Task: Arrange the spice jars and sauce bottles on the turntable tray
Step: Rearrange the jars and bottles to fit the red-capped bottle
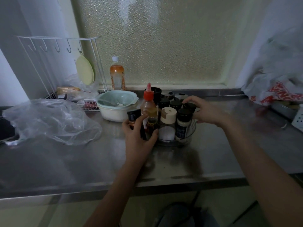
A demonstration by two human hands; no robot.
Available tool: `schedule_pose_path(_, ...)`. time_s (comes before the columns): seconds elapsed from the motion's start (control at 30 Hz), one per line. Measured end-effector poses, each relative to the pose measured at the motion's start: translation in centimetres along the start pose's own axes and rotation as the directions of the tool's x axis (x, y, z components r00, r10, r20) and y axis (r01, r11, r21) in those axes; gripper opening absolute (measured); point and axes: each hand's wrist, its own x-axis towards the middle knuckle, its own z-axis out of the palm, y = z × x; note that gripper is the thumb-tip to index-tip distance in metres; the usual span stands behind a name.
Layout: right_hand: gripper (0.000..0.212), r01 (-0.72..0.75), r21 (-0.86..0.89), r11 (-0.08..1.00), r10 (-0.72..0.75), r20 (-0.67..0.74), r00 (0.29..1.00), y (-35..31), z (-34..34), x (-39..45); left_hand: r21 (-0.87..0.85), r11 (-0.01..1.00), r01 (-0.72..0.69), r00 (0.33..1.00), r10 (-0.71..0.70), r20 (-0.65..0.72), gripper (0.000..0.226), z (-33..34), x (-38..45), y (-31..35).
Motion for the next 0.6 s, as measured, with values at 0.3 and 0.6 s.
schedule_pose_path(0.3, 0.036, 0.426, -0.037, 0.904, -0.355, -0.620, 0.699, -7.4, -1.6, -5.3, -0.068, 0.985, -0.162, 0.983, 0.154, -0.105, 0.062, -0.2, -0.6, 1.1)
schedule_pose_path(0.6, 0.040, 0.359, 0.073, 0.930, -0.328, -0.269, 0.905, -10.0, 7.5, -3.4, -0.194, 0.977, 0.088, 0.985, -0.114, -0.129, 0.046, 0.1, -0.2, 0.0)
